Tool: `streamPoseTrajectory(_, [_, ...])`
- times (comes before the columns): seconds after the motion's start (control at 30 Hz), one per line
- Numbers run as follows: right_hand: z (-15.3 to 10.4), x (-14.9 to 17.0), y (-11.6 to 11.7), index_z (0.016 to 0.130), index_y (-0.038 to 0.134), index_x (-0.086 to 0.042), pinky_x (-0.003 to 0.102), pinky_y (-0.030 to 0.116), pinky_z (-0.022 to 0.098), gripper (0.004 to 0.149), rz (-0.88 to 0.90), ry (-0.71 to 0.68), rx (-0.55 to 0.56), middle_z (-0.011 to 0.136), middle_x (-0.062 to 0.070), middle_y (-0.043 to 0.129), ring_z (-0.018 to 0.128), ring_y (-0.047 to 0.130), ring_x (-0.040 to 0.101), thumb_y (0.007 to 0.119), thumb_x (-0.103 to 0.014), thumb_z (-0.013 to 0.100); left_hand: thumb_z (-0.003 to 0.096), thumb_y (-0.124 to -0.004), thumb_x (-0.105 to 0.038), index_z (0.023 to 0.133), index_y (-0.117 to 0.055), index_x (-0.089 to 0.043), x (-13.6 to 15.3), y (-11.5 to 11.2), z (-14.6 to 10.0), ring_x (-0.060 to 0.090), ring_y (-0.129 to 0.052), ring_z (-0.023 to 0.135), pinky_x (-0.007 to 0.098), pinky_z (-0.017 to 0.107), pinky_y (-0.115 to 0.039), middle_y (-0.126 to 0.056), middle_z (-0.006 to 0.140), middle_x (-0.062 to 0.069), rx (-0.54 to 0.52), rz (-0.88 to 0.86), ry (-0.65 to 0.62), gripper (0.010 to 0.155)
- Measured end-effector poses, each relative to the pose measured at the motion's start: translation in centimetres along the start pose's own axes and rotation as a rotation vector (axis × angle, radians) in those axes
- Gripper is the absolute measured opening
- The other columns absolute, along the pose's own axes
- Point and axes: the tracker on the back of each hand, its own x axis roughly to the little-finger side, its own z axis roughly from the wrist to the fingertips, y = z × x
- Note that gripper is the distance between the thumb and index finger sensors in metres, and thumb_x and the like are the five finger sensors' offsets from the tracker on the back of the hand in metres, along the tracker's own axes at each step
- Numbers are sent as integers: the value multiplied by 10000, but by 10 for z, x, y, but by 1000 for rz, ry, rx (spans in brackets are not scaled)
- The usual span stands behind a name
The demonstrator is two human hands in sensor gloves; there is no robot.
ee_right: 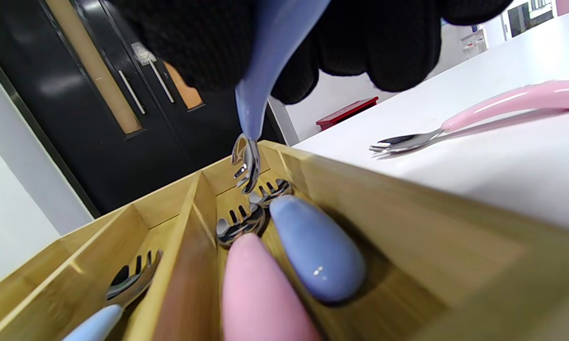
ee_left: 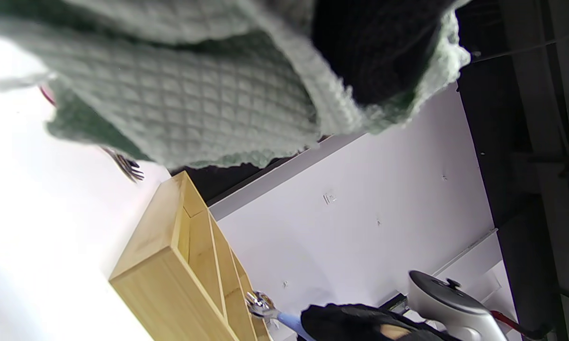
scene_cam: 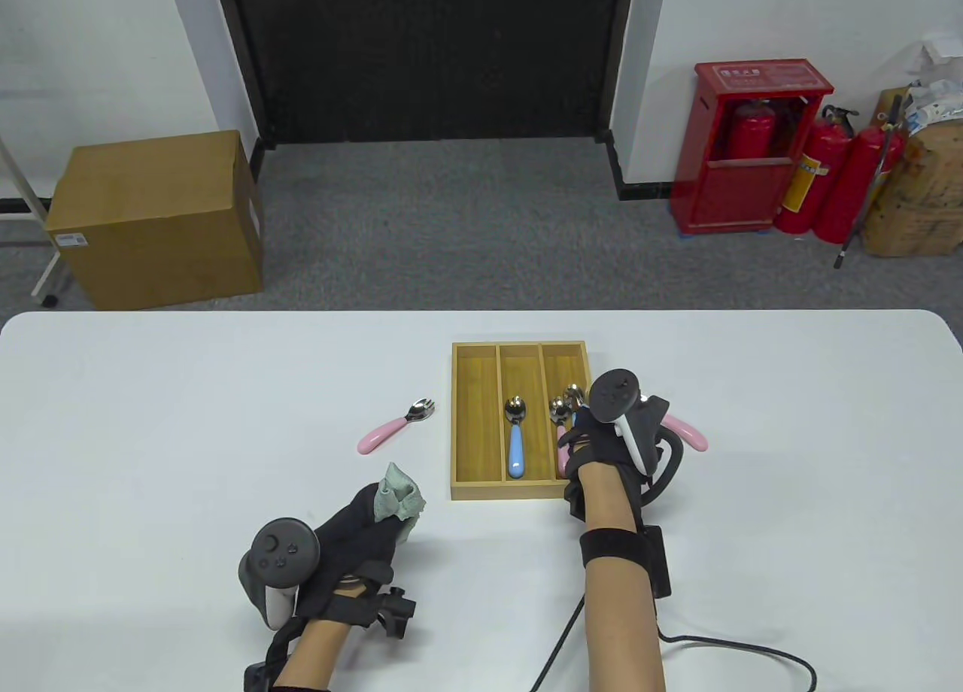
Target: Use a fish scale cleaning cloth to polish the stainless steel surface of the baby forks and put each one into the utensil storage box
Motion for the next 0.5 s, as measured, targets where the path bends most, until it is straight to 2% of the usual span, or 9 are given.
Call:
streamPoseTrajectory(0.2, [8,-7,18,804,852,-116,683,534,589,455,-24,28,-33,964,236,657,735,749,468,812,-364,425,473,-879,-430,852,-849,-217,-3,-4,0,228,-1054,559,526,577,-773,-1028,669,0,19,4,-13,436])
streamPoseTrajectory(0.3, [11,-11,24,810,850,-114,684,517,601,466,-71,19,-97,983,238,629,755,732,473,811,-376,427,474,-879,-429,852,-850,-215,-3,-5,0,230,-1054,559,527,576,-772,-1029,669,2,24,7,-17,436])
streamPoseTrajectory(0.5, [18,-2,11,818,841,-109,686,510,607,472,-14,39,-77,989,239,622,764,724,476,821,-368,423,473,-879,-428,851,-851,-213,-2,-1,0,232,-1055,555,528,573,-773,-1029,666,5,8,10,-18,436])
